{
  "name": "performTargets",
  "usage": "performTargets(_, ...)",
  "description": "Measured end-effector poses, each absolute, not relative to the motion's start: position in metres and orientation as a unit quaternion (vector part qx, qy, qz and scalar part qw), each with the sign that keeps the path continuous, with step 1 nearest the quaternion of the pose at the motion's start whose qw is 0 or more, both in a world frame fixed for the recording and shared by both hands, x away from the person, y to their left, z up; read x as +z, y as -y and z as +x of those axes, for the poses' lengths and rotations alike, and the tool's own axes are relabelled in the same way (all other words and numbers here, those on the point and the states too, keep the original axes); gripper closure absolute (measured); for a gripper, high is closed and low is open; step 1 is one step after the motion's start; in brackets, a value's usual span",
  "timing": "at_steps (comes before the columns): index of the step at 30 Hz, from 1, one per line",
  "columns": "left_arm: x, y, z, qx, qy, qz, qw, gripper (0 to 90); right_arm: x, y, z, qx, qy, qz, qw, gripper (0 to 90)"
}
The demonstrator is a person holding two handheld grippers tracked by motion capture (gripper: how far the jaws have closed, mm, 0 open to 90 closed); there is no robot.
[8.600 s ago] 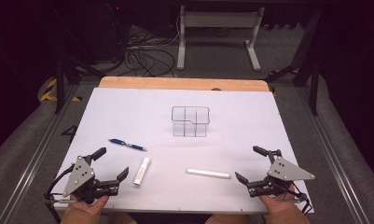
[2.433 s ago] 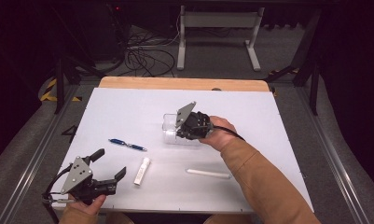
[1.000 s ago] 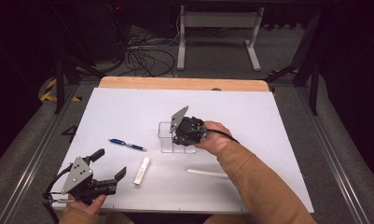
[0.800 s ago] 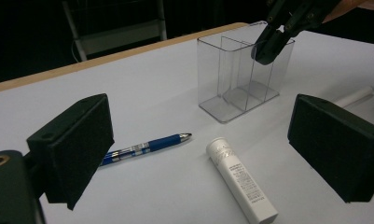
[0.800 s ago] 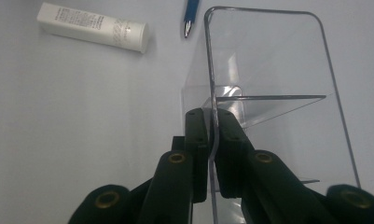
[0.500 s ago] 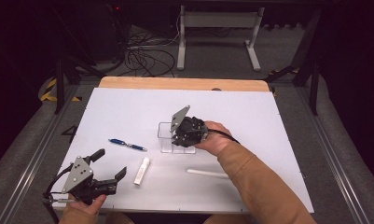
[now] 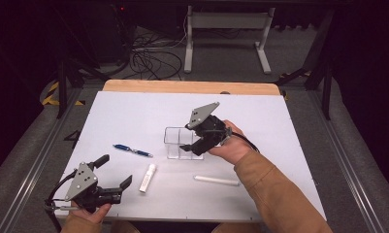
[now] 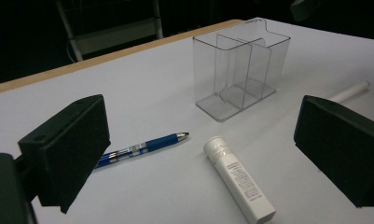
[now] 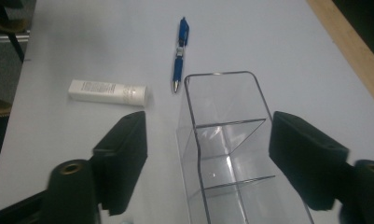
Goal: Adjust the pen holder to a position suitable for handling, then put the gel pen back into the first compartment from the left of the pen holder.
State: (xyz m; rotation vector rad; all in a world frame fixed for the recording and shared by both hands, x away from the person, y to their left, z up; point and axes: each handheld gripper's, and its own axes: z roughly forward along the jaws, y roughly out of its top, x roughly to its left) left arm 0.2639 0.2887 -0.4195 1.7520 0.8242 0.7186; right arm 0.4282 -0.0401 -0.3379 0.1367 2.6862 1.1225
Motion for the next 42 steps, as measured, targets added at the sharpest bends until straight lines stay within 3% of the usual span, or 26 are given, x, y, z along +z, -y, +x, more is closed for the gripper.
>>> performTargets(11,-0.418,-0.29,0.264,0.301,-0.344,0.728,0.511,4.0,-0.33,0.044,0.421,0.404,-0.903,0.056,0.133,12.8)
performTargets(20,-0.415,-0.292,0.267,0.3,-0.346,0.727,0.512,5.1,-0.323,0.074,0.406,0.463,-0.869,0.102,0.139,0.0)
performTargets(32,-0.412,-0.288,0.274,0.298,-0.333,0.739,0.504,5.7,-0.326,0.098,0.396,0.488,-0.852,0.12,0.146,0.1)
performTargets(42,-0.401,-0.286,0.283,0.281,-0.311,0.765,0.49,13.2,-0.339,0.134,0.377,0.522,-0.826,0.151,0.153,0.0)
